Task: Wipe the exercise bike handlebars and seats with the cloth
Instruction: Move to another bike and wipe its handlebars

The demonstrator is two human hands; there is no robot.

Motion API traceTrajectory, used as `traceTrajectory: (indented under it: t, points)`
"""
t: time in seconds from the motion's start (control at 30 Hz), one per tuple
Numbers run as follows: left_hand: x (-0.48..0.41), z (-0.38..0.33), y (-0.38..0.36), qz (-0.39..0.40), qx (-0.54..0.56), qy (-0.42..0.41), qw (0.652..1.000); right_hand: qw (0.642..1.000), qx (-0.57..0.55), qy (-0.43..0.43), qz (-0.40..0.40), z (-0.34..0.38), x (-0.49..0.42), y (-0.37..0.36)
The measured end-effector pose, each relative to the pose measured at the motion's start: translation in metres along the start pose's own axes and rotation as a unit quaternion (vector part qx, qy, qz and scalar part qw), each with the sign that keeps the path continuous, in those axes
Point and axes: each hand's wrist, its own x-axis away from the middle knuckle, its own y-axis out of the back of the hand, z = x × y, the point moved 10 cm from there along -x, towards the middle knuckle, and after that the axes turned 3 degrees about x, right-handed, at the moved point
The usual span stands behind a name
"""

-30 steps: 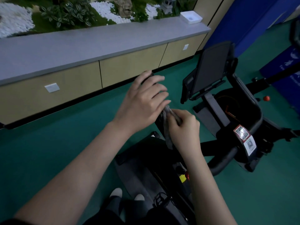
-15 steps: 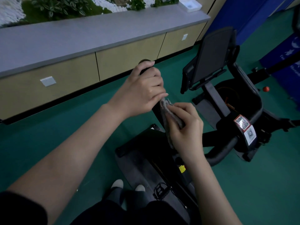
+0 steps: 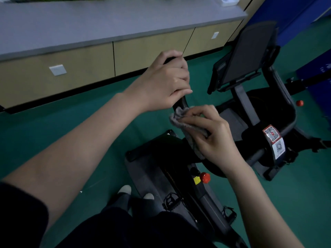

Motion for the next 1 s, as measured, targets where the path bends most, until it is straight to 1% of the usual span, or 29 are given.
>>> traceTrajectory:
  t: [0.1,0.17,0.2,0.27,0.33,0.4,0.47,0.57,0.63,0.7,0.77,0.87,1.0]
  points:
    - [0.0,0.0,-0.001,0.0,0.012,0.008,1.0,1.0,-0.018,-0.006,0.009,-0.006,0.009,0.006]
    - [0.0,0.0,-0.001,-0.005,0.011,0.015,1.0,0.998,-0.046,-0.044,-0.029,-0.016,0.012,0.011]
    - [0.0,0.0,-0.001,-0.009,0.008,0.019,1.0,0.994,-0.06,-0.077,-0.058,-0.024,0.012,0.013]
    - [0.0,-0.001,0.0,-0.02,0.003,0.028,0.999,0.974,-0.108,-0.173,-0.101,-0.045,0.01,0.012]
    - [0.0,-0.002,0.0,-0.03,-0.001,0.038,0.999,0.943,-0.182,-0.261,-0.1,-0.066,0.002,0.0]
    - [0.0,-0.003,0.001,-0.04,-0.003,0.045,0.998,0.913,-0.256,-0.307,-0.076,-0.077,-0.012,-0.013]
    - [0.0,-0.004,0.003,-0.05,-0.003,0.049,0.998,0.892,-0.315,-0.322,-0.045,-0.081,-0.019,-0.023]
    - [0.0,-0.006,0.003,-0.06,-0.001,0.053,0.997,0.891,-0.323,-0.317,0.027,-0.086,-0.01,-0.029]
    - [0.0,-0.007,0.002,-0.066,-0.006,0.054,0.996,0.869,-0.356,-0.337,0.064,-0.09,-0.001,-0.034]
    - [0.0,-0.007,0.002,-0.074,-0.012,0.054,0.996,0.843,-0.393,-0.358,0.078,-0.091,-0.002,-0.039]
    - [0.0,-0.007,0.002,-0.078,-0.02,0.055,0.995,0.828,-0.416,-0.366,0.091,-0.089,-0.012,-0.046]
    - [0.0,-0.008,0.001,-0.083,-0.03,0.055,0.995,0.796,-0.462,-0.367,0.134,-0.083,-0.019,-0.057]
    - [0.001,-0.007,0.001,-0.084,-0.038,0.053,0.994,0.785,-0.446,-0.362,0.23,-0.091,0.004,-0.06]
